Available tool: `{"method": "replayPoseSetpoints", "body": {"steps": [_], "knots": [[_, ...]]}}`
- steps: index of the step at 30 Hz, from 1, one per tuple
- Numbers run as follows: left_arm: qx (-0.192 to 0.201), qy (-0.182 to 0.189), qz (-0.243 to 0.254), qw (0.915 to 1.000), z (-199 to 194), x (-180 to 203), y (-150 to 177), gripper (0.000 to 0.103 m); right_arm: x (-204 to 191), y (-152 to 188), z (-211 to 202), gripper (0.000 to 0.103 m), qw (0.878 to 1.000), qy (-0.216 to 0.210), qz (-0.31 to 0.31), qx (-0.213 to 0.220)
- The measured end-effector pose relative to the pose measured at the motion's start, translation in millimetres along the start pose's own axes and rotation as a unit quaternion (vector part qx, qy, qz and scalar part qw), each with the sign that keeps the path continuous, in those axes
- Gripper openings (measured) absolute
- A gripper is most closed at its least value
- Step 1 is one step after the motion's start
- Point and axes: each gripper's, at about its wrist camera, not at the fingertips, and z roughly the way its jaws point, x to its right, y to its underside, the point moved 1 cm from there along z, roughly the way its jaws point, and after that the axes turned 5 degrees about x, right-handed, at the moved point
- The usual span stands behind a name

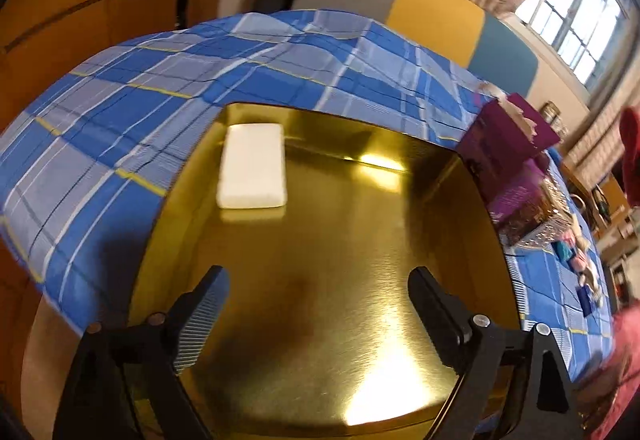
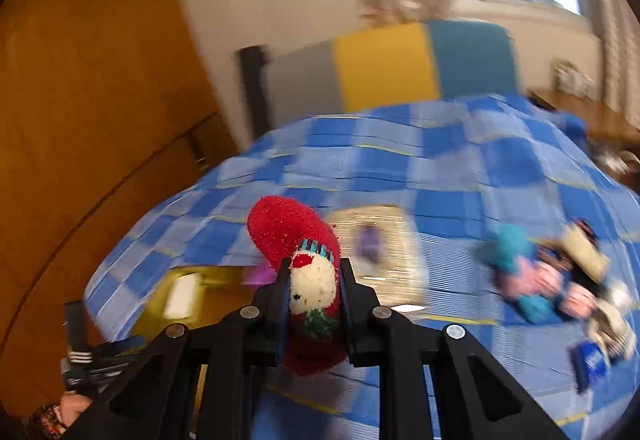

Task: Organize soft objects
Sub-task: 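Lower the red plush into the gold tray beside the block, open the right tool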

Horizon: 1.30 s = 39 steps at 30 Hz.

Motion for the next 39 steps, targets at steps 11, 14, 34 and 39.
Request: {"method": "replayPoseSetpoints", "body": {"steps": [11, 14, 34, 39], "knots": [[0.005, -0.055, -0.026, 0.9981, -5, -33, 2, 0.094, -141, 46, 136, 0.02, 0.988, -0.063, -0.084, -0.109], [0.017, -0.077, -0.021, 0.9966, -8, -38, 0, 0.094, -150, 58, 174, 0.02, 0.985, -0.053, -0.075, -0.143], [0.023, -0.085, -0.052, 0.9947, -8, -49, -1, 0.094, -155, 83, 266, 0.032, 0.981, -0.007, 0.017, -0.194], [0.026, -0.085, -0.035, 0.9954, -8, -41, 2, 0.096, -162, 69, 226, 0.032, 0.988, -0.025, -0.025, -0.15]]}}
